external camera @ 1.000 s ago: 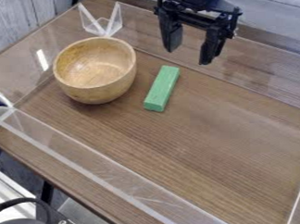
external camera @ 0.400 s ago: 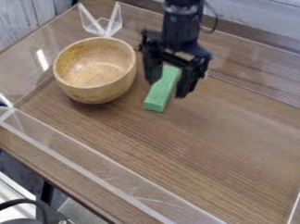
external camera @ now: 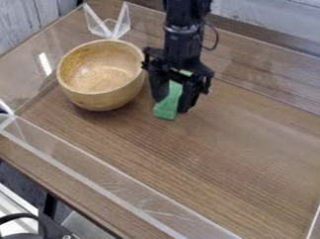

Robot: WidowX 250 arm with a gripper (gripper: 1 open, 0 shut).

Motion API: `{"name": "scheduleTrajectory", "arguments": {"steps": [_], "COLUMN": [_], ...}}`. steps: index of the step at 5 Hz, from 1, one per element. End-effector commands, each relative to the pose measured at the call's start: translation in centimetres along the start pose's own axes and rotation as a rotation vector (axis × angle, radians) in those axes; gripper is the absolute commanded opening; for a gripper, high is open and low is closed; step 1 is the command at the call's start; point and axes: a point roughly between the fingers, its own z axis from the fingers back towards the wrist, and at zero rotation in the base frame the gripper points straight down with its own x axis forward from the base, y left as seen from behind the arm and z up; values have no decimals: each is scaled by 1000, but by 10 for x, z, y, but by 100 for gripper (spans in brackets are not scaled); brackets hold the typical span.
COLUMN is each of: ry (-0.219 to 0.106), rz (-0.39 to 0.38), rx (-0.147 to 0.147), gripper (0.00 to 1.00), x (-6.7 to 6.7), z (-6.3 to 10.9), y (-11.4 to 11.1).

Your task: Put the green block in the brown bowl

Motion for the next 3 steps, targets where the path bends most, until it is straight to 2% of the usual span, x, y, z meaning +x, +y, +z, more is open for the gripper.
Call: {"name": "scheduleTrajectory", "arguments": {"steps": [1,2,3], "ry": [-79,-78,-76], "rz": [-1,-2,-2], "rx": [11,7,6], "gripper": [0,0,100], "x": [23,26,27], "z": [15,13,14], "y": [8,9,8]}}
